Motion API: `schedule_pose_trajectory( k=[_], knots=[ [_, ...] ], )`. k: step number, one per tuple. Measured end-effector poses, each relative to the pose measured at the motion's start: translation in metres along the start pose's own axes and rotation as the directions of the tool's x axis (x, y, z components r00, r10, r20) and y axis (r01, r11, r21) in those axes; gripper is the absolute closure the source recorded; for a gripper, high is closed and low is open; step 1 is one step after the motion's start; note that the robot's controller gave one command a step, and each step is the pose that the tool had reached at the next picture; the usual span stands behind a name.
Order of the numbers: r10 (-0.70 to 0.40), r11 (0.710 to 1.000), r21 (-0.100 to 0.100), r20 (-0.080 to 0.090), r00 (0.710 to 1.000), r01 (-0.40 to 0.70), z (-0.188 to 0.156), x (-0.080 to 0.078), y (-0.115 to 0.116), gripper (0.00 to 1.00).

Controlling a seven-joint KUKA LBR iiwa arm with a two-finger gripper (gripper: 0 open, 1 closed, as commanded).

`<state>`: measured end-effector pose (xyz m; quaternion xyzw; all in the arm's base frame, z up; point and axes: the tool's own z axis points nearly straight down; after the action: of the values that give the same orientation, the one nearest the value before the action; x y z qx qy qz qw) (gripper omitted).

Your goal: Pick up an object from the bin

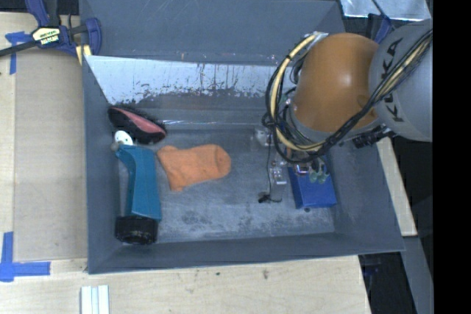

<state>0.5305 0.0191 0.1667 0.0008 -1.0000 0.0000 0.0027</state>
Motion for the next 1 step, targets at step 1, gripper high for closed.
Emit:
schedule_pose_trajectory(
  k=[1],
  knots=[
    [0.000, 1.000, 0.000, 0.009, 1.000, 0.000, -0.0046, -0.0018, 0.0000, 0.00]
  ],
)
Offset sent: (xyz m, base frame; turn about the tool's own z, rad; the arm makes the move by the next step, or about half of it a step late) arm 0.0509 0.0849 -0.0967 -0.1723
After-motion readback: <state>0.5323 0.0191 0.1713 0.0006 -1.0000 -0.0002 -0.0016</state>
